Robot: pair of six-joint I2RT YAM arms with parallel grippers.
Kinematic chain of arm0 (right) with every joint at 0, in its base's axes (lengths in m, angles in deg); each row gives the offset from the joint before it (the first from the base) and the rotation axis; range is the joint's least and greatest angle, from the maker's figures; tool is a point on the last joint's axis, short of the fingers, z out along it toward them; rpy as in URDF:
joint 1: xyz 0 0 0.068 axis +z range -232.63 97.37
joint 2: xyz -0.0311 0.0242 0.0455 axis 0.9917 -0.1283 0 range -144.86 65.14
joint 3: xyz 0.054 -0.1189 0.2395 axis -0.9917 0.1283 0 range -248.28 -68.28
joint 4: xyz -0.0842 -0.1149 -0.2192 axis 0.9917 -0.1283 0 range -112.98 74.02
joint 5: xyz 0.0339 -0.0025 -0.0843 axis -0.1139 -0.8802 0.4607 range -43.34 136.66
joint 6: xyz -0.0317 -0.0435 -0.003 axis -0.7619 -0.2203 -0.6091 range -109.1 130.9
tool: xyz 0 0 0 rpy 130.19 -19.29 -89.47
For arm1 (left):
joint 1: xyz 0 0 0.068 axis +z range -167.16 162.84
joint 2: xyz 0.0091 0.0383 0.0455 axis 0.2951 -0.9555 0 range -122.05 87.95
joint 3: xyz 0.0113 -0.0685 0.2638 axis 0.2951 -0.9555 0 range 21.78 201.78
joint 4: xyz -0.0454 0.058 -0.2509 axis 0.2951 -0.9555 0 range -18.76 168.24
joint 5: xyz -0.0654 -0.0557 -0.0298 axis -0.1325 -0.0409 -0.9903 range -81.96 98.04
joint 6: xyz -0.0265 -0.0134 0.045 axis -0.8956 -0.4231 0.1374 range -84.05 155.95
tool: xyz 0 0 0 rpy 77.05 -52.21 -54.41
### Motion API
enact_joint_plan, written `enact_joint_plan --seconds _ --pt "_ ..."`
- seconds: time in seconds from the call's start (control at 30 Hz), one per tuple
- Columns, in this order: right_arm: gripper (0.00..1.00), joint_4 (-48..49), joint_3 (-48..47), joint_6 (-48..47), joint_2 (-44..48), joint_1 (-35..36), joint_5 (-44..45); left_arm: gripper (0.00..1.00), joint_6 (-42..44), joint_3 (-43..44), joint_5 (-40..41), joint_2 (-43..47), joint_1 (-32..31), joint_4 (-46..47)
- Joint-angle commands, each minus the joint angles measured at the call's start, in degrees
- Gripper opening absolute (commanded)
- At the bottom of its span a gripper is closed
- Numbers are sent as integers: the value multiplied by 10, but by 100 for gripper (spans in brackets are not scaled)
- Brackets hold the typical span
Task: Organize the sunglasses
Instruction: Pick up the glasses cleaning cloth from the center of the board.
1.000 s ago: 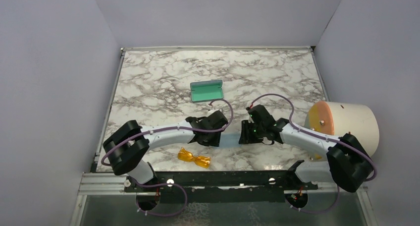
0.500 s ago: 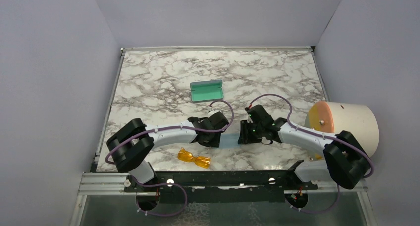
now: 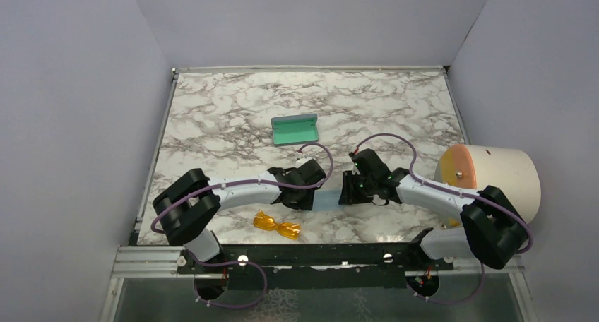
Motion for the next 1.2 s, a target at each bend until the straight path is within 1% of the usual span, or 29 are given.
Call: enact_joint_plan --seconds 0.0,0.3,0.43,0.47,0.67,0.77,0.9,1.17 --pt "38 5 0 -9 -10 4 10 37 -7 -7 -1 -21 -2 -1" --pt "39 7 1 -7 -12 4 8 29 -2 -3 -17 -35 -2 7" --pt "38 4 1 -6 -9 4 9 23 0 -2 -20 -39 -2 8" --pt "38 5 2 -6 -9 4 9 20 0 -2 -20 -39 -3 8" --pt "38 5 1 -6 -11 4 9 15 1 -4 -20 -37 -2 8" --pt "37 6 0 -6 -14 4 9 7 1 -5 -20 -37 -2 8" --pt "34 6 -3 -7 -20 4 8 0 3 -6 -20 -37 -2 8" --pt "31 8 -3 -5 -29 5 1 0 6 -5 -20 -36 -2 8"
